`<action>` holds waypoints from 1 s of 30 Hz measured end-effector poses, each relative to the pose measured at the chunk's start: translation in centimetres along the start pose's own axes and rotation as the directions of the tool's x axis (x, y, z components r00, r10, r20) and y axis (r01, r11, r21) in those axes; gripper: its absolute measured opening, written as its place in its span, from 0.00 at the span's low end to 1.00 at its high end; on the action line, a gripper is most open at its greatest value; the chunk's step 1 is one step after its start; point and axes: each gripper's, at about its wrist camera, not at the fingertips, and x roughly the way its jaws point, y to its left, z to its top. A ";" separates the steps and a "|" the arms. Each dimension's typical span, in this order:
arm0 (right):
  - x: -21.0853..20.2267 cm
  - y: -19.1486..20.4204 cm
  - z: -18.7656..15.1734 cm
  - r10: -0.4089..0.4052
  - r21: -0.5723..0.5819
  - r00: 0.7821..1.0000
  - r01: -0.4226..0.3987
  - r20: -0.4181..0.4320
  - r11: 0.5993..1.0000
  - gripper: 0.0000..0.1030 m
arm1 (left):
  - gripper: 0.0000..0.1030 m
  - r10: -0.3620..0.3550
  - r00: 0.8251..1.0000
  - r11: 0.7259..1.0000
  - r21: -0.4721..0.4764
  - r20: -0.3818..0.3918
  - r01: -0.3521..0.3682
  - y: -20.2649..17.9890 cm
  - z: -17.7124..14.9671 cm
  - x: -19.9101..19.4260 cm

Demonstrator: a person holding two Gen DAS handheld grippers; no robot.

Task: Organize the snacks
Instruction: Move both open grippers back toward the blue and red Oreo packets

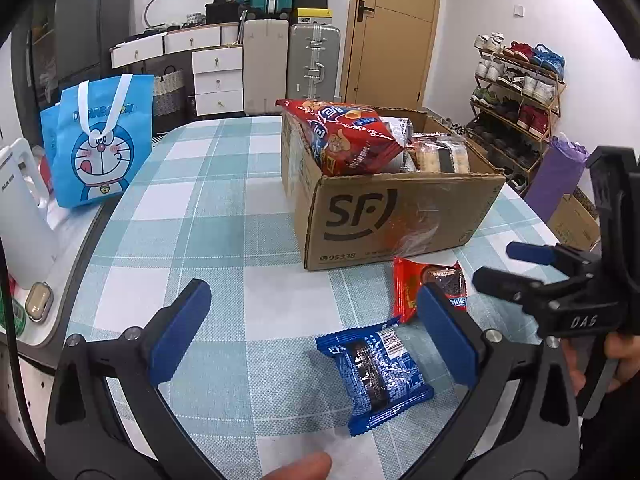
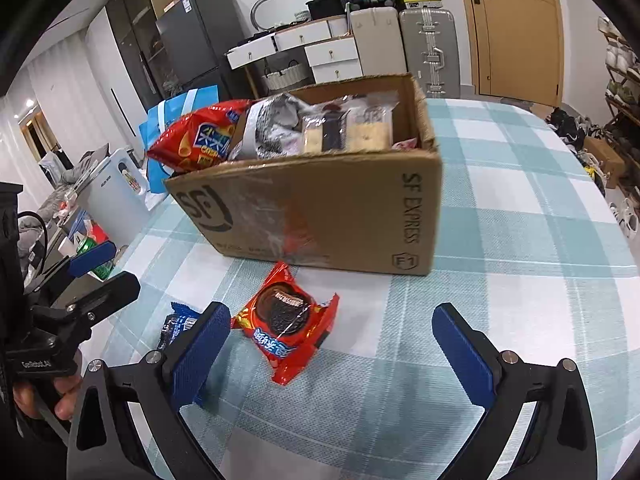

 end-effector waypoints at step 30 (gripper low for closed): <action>4.0 -0.8 -0.6 -0.133 -0.025 0.982 0.131 -0.135 0.991 0.99 | 1.00 0.008 1.000 0.999 -0.053 -0.027 -0.009 1.8 0.5 0.2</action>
